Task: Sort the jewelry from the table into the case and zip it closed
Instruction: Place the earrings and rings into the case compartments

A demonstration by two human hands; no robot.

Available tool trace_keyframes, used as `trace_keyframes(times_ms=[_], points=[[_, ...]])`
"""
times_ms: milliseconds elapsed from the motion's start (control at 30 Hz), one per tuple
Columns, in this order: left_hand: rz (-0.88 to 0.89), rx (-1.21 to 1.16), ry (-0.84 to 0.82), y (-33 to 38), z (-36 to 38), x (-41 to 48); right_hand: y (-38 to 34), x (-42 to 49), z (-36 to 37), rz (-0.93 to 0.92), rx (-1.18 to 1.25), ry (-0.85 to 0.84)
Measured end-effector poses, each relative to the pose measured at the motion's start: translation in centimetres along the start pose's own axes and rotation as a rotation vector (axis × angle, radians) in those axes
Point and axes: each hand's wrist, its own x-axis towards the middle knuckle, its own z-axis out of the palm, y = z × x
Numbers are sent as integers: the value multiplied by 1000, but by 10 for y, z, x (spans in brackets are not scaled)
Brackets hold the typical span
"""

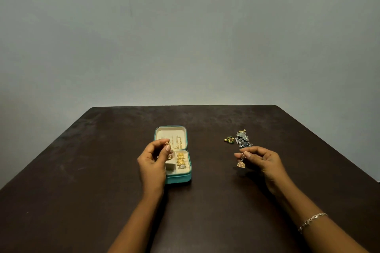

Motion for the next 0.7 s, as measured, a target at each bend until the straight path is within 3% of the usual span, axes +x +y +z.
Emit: trace_keyframes(times_ms=[300,467,700], points=[[-10,-6,165,-12,-10,-2,-9,-11,61,-91,-65,-191],[-43,-6,243,-14,-17,1,-6,-5,109,-154,-263,-341],[-50,51,261,-23,-20,2,1,3,150,-177,-259,-342]])
